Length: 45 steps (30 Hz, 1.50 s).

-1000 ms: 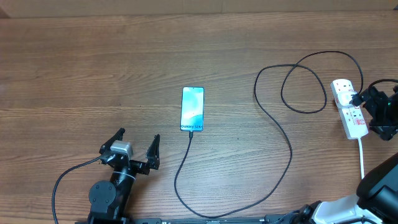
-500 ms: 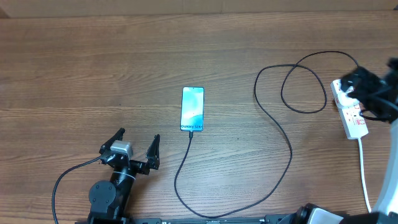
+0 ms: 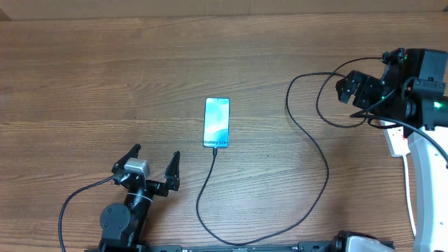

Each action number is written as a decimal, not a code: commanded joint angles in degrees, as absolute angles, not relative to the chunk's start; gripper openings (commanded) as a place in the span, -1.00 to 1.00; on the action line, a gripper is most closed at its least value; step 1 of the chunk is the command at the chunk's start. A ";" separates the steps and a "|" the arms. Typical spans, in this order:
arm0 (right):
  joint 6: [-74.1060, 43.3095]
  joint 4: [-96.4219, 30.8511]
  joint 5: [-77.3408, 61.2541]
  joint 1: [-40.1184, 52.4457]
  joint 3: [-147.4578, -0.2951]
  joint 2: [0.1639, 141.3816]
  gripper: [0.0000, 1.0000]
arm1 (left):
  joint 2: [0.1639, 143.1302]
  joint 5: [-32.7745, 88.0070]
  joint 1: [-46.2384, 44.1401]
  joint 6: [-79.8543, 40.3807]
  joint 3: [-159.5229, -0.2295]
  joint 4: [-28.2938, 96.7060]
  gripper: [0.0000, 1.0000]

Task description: Plug charger to phone and switch on socket

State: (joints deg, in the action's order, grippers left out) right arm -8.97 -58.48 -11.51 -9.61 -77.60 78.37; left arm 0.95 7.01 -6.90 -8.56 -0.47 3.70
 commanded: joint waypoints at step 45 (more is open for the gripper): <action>-8.73 6.04 -16.93 -9.32 -14.24 76.99 1.00 | 0.25 6.85 -7.16 -7.29 -0.27 3.88 0.99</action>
State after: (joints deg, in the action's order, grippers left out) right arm -8.12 5.98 -15.27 -9.61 -18.26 76.47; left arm 0.91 7.01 -6.90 -8.56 -0.45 3.70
